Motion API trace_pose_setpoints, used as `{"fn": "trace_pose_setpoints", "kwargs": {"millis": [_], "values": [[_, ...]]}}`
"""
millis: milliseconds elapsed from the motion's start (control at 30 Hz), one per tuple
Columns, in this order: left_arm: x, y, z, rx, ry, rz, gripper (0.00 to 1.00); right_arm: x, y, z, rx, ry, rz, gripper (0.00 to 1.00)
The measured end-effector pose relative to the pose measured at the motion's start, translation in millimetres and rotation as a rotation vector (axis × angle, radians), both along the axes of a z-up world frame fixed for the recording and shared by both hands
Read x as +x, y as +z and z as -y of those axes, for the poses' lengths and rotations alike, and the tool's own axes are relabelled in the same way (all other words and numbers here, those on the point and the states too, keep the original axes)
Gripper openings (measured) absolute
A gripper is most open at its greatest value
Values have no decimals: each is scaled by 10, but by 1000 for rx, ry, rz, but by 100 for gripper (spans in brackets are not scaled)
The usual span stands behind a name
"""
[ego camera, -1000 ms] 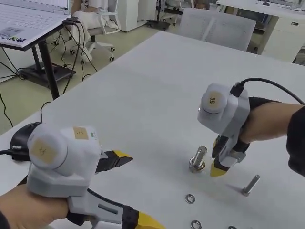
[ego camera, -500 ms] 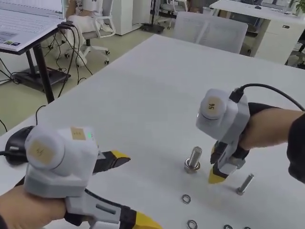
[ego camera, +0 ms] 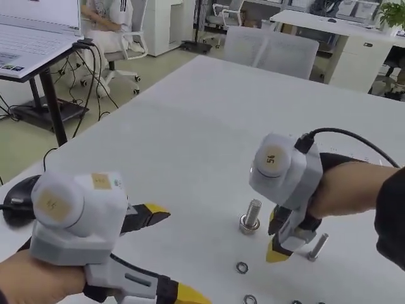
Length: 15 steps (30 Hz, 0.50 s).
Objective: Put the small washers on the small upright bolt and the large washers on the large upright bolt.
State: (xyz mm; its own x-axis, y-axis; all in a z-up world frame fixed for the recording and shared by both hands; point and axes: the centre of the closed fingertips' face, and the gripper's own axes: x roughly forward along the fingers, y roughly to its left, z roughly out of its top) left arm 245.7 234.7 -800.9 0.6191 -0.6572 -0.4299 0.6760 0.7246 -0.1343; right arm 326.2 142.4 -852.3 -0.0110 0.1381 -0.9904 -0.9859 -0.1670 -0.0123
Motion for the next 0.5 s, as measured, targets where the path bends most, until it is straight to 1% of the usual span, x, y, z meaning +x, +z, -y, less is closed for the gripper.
{"fn": "trace_pose_setpoints", "kwargs": {"millis": [267, 433, 500], "values": [[-7, 25, 12, 4, -6, 10, 92, -149, -24, -52, 7, 11, -8, 31], [-18, 45, 24, 8, -9, 15, 92, -249, -50, -138, 18, 24, -15, 30], [-20, 50, 23, 8, -9, 16, 92, -275, -62, -184, 33, 23, -19, 29]]}}
